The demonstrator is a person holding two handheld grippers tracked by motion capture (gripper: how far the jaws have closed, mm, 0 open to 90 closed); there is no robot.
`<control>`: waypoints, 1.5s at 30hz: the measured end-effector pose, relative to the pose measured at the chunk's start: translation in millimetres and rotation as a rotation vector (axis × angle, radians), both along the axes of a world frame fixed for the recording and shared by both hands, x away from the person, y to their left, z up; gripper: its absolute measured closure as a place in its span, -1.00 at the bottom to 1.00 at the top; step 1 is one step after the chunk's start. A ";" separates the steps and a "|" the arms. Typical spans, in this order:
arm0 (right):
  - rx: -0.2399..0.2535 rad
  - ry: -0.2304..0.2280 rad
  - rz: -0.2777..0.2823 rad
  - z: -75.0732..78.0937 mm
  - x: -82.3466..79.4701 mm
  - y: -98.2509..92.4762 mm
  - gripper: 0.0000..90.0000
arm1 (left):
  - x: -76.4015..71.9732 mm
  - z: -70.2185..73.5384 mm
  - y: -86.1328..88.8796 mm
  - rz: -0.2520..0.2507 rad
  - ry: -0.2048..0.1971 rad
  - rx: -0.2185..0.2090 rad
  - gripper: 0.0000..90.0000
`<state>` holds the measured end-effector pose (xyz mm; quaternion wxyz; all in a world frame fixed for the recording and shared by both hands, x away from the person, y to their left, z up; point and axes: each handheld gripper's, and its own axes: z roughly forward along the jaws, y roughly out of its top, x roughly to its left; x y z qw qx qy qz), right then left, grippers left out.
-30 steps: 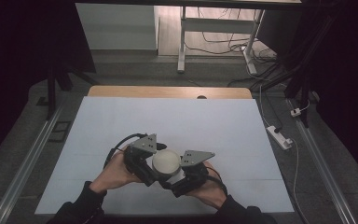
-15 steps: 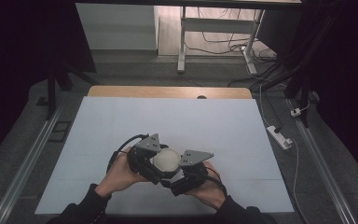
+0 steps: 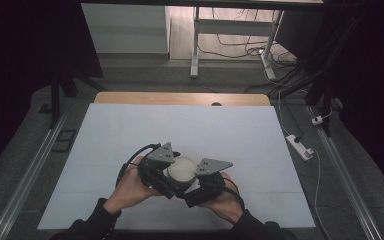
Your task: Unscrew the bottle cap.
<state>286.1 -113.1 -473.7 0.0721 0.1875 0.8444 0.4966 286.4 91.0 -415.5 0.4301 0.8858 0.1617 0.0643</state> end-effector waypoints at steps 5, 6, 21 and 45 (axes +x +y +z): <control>0.004 -0.008 0.085 0.7 -4.5 2.7 -0.86 | 1.6 2.1 14.3 -0.162 -0.001 -0.002 -0.93; 0.004 -0.013 0.100 0.6 -5.9 3.9 -0.86 | 1.6 1.9 15.4 -0.170 -0.004 -0.001 -0.93; -0.032 -0.035 0.055 -1.7 -6.3 5.9 -0.86 | 4.9 -7.7 6.8 -0.071 0.032 -0.014 -0.82; -0.044 -0.008 -0.031 -8.7 -0.5 3.6 -0.86 | 0.1 7.1 6.0 0.121 0.000 -0.010 -0.82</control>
